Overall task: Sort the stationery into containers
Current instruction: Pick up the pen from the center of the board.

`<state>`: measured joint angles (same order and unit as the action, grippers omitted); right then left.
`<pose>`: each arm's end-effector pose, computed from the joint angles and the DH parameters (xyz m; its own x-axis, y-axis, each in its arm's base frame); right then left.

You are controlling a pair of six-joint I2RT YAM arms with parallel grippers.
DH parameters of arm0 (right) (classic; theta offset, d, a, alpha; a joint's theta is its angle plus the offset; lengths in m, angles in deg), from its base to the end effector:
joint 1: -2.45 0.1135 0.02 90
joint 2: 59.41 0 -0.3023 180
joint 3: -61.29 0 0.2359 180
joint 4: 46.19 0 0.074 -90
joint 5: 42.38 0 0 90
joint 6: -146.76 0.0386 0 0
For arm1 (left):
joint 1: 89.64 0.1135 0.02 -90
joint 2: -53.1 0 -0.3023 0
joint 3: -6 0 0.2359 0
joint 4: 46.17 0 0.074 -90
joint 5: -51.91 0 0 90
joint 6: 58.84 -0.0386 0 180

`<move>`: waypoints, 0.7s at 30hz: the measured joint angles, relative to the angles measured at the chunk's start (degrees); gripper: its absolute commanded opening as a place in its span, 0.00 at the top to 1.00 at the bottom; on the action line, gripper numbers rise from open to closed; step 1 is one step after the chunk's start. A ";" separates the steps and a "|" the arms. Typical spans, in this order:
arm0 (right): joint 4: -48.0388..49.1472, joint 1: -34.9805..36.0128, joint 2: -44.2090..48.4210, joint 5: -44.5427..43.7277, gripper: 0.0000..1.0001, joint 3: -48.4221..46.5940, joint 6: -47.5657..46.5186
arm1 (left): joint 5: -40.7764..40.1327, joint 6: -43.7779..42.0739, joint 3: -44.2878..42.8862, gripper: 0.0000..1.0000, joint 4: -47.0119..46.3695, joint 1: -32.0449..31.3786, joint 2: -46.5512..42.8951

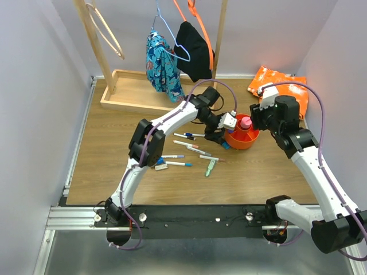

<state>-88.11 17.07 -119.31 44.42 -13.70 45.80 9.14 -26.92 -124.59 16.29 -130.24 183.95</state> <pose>0.1908 0.0475 0.3857 -0.3900 -0.2979 -0.8713 -0.2831 0.9392 -0.1944 0.3609 -0.3466 0.2520 0.2351 0.5576 -0.7961 0.9415 -0.3341 0.0441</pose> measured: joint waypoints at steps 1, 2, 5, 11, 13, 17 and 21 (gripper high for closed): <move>0.04 -0.17 0.00 0.00 0.41 0.28 0.04 | 0.04 -0.42 -3.02 0.27 1.81 -0.17 2.21; 0.02 -0.28 0.00 0.02 0.41 0.46 0.04 | 0.07 -0.59 -5.44 0.27 3.26 -0.26 4.09; 0.02 -0.61 0.00 0.04 0.41 1.44 0.07 | 0.17 0.24 -8.66 0.27 5.60 -0.26 6.91; 0.17 -1.22 -0.04 0.48 0.41 1.84 0.48 | 0.07 5.27 -9.40 0.24 5.88 -0.13 8.04; 0.59 -1.55 -0.07 0.90 0.41 2.05 0.52 | -0.15 7.08 -9.55 0.23 5.38 -0.13 8.28; 1.01 -1.97 -0.22 1.40 0.41 2.86 0.72 | -0.59 11.02 -10.36 0.21 3.08 -0.13 9.57; 1.55 -2.25 -0.28 1.64 0.40 3.91 1.09 | -1.70 16.83 -10.47 0.21 0.22 -0.13 11.50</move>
<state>-86.56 14.82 -119.60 46.06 -9.78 46.89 7.43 -10.09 -135.06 16.51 -130.37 195.44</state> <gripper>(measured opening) 0.593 0.784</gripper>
